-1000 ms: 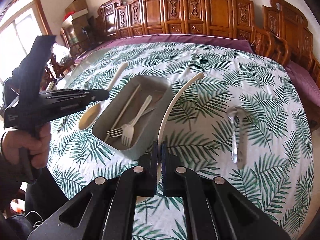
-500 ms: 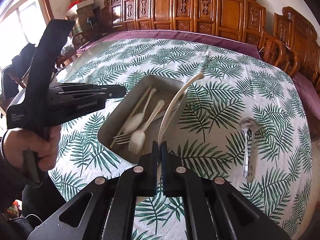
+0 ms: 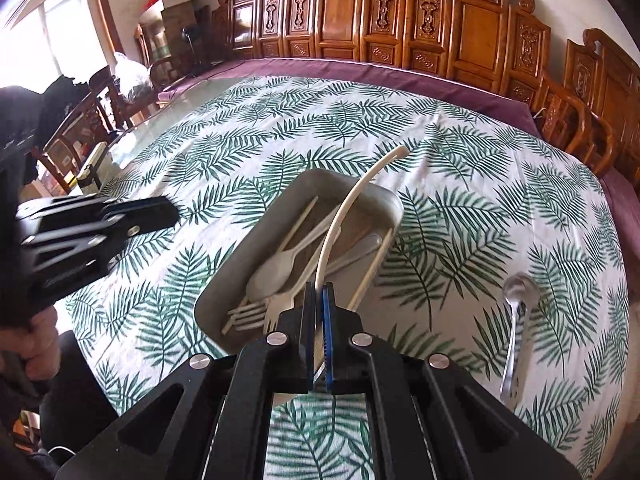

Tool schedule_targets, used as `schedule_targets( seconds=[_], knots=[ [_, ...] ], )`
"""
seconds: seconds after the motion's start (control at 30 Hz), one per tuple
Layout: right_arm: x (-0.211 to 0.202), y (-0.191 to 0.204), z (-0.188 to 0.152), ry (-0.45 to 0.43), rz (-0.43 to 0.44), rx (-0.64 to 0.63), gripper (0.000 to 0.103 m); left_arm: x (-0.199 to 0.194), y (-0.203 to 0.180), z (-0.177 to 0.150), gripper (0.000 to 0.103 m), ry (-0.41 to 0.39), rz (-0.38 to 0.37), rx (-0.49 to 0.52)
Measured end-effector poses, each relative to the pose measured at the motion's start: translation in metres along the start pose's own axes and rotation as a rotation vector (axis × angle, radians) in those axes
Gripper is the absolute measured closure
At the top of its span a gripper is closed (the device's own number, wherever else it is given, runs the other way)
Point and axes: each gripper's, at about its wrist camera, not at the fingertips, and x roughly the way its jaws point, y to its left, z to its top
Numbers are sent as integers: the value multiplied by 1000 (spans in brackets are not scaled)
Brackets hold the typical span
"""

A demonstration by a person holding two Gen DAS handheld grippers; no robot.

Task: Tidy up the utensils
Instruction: 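Carry both spoons to the grey tray and release the left tool's spoon inside, then lower the right tool's white spoon into the grey tray and open the right tool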

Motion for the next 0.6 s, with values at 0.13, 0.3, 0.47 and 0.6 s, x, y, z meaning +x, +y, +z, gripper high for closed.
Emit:
schedule_targets(
  seconds=[0.13,0.3,0.47,0.6],
  knots=[
    [15,6,11,21,-7,-21,99,-11,6,-3,96,-8,7,5],
    [36,12,16,56,-23,-40,99,-19,14,-3,96,-16,12,14],
    [44,15,17,68,-18,-35,98,-26,20,-4,96,-26,17,11],
    [42,12,17,59,-21,-18,98,-28,19,-6,96,-26,17,10]
  ],
)
